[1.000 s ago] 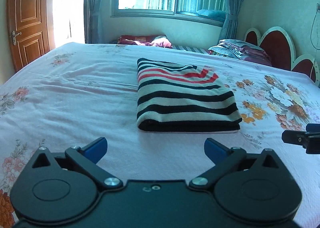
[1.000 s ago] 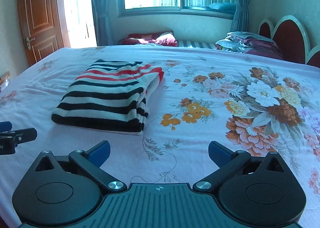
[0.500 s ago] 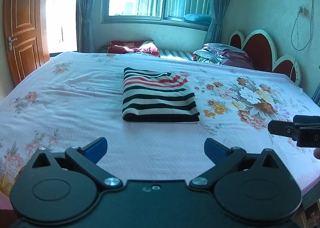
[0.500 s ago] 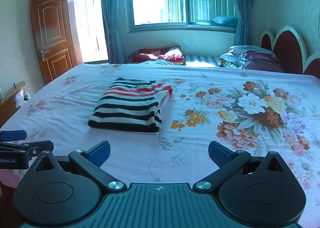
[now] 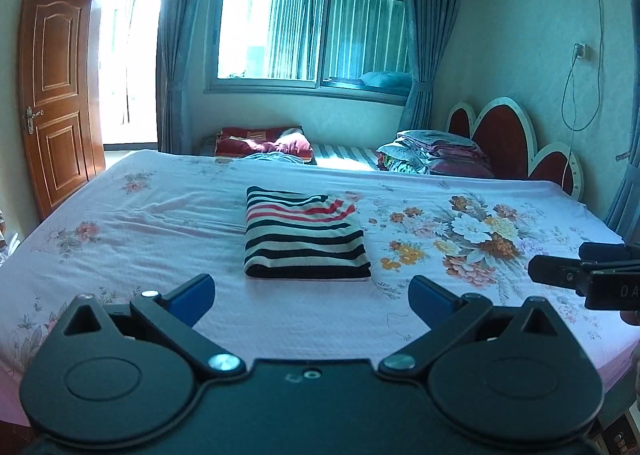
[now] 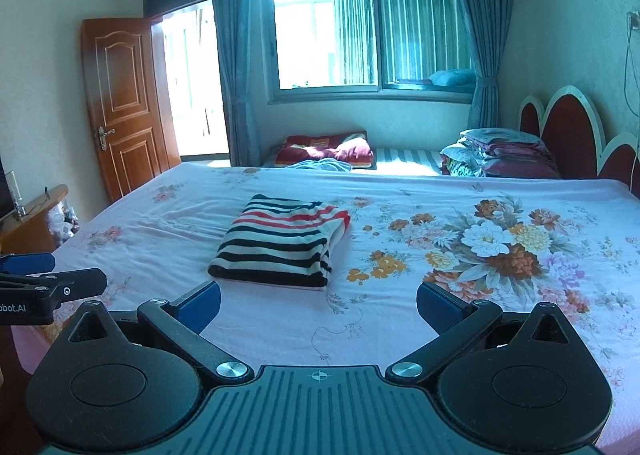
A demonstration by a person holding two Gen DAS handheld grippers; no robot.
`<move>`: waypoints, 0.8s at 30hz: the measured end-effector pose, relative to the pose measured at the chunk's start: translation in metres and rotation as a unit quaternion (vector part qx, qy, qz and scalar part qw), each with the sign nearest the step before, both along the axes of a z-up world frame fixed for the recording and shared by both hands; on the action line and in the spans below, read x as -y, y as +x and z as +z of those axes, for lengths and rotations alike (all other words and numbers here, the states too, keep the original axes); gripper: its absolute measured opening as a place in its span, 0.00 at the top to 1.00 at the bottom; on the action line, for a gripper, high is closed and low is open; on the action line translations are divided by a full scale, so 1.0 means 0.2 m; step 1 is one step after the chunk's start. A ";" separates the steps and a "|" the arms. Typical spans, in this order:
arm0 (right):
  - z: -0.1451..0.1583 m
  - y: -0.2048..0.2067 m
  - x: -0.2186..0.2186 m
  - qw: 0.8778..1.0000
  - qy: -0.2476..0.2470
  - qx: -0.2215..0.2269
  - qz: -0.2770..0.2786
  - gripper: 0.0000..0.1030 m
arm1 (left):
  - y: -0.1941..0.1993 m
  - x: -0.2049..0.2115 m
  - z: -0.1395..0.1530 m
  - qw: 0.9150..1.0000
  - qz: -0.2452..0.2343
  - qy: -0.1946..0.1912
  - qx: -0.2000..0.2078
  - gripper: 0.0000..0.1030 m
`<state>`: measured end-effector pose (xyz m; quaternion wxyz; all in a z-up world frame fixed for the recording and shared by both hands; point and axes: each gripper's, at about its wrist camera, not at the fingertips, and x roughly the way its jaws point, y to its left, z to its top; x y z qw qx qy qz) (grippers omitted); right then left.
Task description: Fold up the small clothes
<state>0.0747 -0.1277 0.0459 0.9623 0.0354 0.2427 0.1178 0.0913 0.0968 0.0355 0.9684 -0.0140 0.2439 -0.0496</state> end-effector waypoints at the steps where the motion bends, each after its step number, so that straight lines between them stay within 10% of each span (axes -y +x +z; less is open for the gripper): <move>1: 0.01 -0.01 0.00 1.000 -0.001 0.003 0.001 0.00 | -0.01 0.00 0.01 1.000 0.000 0.000 0.003 0.00; 24: 0.02 -0.03 0.07 1.000 0.005 0.004 -0.008 0.00 | 0.01 0.04 0.01 1.000 -0.010 0.009 0.009 0.00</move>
